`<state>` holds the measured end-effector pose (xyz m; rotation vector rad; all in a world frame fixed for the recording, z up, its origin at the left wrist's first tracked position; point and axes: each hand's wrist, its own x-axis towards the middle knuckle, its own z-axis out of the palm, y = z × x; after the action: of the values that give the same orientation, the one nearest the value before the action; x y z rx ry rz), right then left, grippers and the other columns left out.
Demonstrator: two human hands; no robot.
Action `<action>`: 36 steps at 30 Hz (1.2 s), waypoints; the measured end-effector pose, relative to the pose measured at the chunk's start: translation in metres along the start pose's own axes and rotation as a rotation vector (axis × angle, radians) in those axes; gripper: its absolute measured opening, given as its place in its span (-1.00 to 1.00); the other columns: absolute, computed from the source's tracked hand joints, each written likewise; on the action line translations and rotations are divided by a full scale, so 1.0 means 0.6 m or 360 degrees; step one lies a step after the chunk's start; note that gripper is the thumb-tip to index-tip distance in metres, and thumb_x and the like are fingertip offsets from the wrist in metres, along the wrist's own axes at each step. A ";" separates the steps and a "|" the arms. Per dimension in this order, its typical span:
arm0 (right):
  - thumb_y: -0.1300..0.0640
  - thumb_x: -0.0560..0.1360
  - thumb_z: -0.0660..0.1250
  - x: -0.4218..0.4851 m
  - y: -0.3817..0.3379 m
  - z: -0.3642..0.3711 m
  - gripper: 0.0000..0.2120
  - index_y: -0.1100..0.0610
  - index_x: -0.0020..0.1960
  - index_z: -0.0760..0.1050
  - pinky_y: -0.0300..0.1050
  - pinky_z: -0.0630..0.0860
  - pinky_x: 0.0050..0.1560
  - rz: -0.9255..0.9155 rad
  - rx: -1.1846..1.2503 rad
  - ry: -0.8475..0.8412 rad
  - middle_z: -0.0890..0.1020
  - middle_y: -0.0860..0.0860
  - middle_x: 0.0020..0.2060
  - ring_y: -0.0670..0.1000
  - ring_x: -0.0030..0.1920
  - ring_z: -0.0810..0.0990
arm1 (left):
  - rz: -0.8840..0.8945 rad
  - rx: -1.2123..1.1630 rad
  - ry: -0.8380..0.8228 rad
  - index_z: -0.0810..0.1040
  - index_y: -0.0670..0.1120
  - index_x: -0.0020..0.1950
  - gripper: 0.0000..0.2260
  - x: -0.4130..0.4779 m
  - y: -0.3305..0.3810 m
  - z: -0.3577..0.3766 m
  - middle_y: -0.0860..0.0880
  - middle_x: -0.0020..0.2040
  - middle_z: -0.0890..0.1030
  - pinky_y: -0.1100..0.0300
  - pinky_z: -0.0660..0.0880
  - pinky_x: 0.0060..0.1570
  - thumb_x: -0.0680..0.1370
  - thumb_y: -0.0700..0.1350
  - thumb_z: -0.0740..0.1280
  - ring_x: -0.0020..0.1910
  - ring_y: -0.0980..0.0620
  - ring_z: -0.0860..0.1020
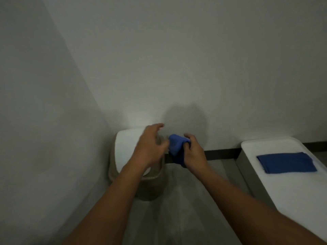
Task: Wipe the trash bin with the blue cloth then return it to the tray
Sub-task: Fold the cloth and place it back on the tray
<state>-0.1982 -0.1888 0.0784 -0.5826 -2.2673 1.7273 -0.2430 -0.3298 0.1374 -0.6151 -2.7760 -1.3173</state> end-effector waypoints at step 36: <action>0.24 0.52 0.17 -0.117 0.449 -0.720 -0.57 -0.03 0.35 0.34 -0.01 0.38 0.25 0.0012 -0.1899 -0.0431 0.28 -0.02 0.44 0.07 0.38 0.33 | 0.0760 0.0892 -0.1041 0.67 -0.01 0.00 -0.49 -0.242 0.217 0.682 0.00 -0.10 0.70 0.27 0.53 -0.36 0.05 -0.10 0.60 -0.12 -0.02 0.66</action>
<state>0.0894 0.2153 -0.0559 -0.5284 -3.3249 0.2548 0.0012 -0.0001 -0.0552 -1.7336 -2.9070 -0.2380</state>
